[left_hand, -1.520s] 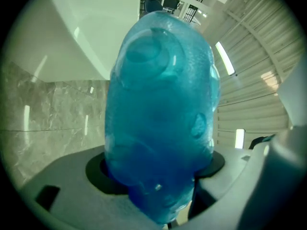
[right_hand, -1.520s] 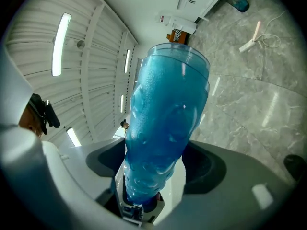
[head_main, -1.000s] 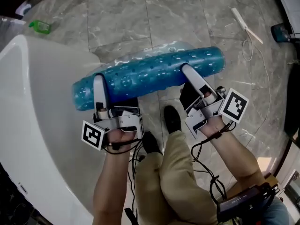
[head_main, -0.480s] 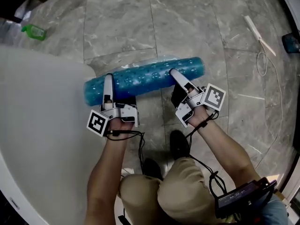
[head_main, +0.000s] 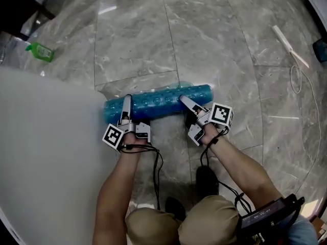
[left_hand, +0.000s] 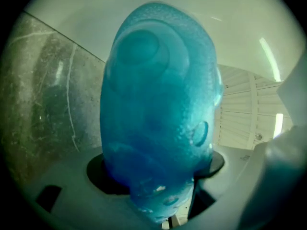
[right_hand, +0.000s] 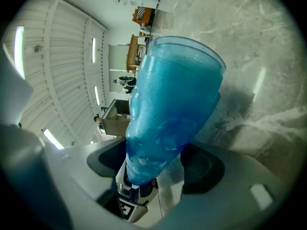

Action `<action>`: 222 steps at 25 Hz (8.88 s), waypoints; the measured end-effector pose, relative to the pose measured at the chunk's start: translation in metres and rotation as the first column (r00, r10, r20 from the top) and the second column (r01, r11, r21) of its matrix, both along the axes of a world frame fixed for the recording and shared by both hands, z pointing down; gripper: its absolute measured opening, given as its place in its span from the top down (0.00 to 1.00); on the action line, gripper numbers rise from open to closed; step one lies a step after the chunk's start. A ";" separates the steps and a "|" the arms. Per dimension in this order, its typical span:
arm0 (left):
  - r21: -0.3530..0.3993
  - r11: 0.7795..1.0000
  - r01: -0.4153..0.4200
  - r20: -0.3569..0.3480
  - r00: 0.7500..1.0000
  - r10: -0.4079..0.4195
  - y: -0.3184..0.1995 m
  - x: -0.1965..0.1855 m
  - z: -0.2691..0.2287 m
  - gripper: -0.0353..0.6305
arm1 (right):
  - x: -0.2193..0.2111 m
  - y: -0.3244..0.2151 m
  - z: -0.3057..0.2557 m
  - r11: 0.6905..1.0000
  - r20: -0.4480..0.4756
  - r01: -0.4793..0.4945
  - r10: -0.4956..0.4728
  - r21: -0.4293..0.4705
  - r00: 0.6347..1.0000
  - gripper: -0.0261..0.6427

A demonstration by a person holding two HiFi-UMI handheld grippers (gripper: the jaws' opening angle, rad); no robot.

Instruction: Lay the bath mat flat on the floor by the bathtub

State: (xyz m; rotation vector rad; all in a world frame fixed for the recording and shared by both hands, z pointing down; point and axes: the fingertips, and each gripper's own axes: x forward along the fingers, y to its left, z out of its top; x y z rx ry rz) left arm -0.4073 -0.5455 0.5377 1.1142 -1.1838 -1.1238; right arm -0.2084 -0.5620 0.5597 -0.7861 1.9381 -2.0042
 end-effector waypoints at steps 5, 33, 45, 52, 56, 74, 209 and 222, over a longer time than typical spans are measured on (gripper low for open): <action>-0.089 0.996 0.023 -0.051 0.998 -0.028 0.007 -0.002 0.037 0.41 | -0.002 0.003 0.021 0.998 -0.080 0.068 -0.068 -0.006 0.994 0.41; -0.035 0.952 -0.303 0.084 0.949 0.305 0.025 0.024 0.033 0.40 | -0.089 0.007 -0.014 0.604 -0.885 0.762 -0.193 0.233 0.423 0.96; -0.233 0.889 -0.395 0.007 0.913 0.408 0.055 0.037 0.056 0.38 | -0.089 0.014 -0.009 0.552 -0.899 0.791 -0.156 0.264 0.409 0.96; -0.312 0.682 -0.661 0.099 0.692 0.715 0.057 0.051 0.057 0.32 | -0.089 0.010 -0.008 0.606 -0.870 0.740 -0.151 0.293 0.469 0.96; -0.468 0.317 -0.825 0.162 0.273 0.948 0.121 0.073 0.076 0.62 | -0.089 0.017 -0.006 0.593 -0.873 0.749 -0.148 0.297 0.464 0.96; -0.324 0.884 -0.337 0.860 0.284 0.424 0.050 0.054 -0.024 0.94 | -0.078 0.045 -0.005 0.623 -0.918 0.722 -0.017 0.301 0.397 0.96; -0.522 0.794 -0.312 0.777 0.211 0.594 0.416 0.217 0.032 0.94 | 0.122 0.435 -0.021 0.588 -0.934 0.783 -0.123 0.204 0.336 0.95; -0.526 0.713 -0.463 0.715 0.214 0.666 0.501 0.272 0.061 0.94 | 0.116 0.417 -0.004 0.572 -0.960 0.786 0.014 0.236 0.278 0.95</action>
